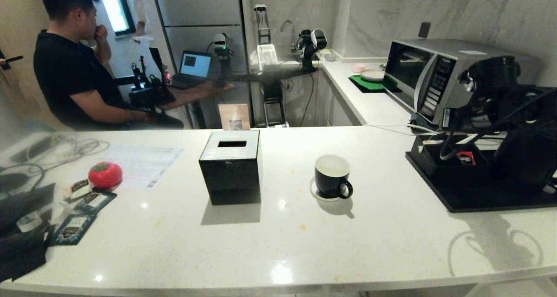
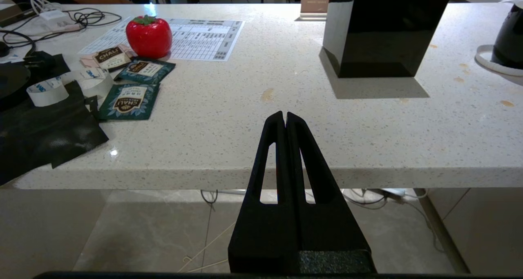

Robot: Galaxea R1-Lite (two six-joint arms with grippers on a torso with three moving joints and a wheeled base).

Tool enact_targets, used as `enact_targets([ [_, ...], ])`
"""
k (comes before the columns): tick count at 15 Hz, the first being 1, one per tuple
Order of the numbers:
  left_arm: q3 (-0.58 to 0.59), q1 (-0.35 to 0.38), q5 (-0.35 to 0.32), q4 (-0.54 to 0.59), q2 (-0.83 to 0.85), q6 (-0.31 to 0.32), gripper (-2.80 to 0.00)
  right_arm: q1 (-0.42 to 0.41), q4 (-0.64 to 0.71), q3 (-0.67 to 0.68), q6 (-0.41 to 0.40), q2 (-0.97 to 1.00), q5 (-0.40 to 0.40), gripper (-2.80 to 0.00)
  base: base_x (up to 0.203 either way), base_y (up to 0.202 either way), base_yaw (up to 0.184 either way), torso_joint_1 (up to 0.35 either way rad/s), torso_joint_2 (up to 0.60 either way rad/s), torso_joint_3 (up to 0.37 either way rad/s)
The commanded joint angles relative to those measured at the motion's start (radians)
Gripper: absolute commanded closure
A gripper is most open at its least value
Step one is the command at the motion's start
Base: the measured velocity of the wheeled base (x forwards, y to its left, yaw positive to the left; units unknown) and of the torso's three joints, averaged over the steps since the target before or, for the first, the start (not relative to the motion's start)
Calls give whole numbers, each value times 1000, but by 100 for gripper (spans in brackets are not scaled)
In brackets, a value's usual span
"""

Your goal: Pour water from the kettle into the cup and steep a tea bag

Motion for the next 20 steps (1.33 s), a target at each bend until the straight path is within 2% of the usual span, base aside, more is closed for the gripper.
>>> enact_targets([
  [1,0,0,0,1,1,0,0,2,-2,11,2,-20,-1,0,0,0,0,0,0,0],
  [5,0,0,0,-1,1,0,0,2,-2,15,2,-44,0,0,0,0,0,0,0,0],
  [10,0,0,0,0,1,-1,0,6,-74,92,3,-94,3,0,0,0,0,0,0,0],
  [16,0,0,0,1,1,0,0,11,-81,151,5,-162,5,0,0,0,0,0,0,0],
  [20,0,0,0,-1,1,0,0,13,-109,177,3,-194,54,0,0,0,0,0,0,0],
])
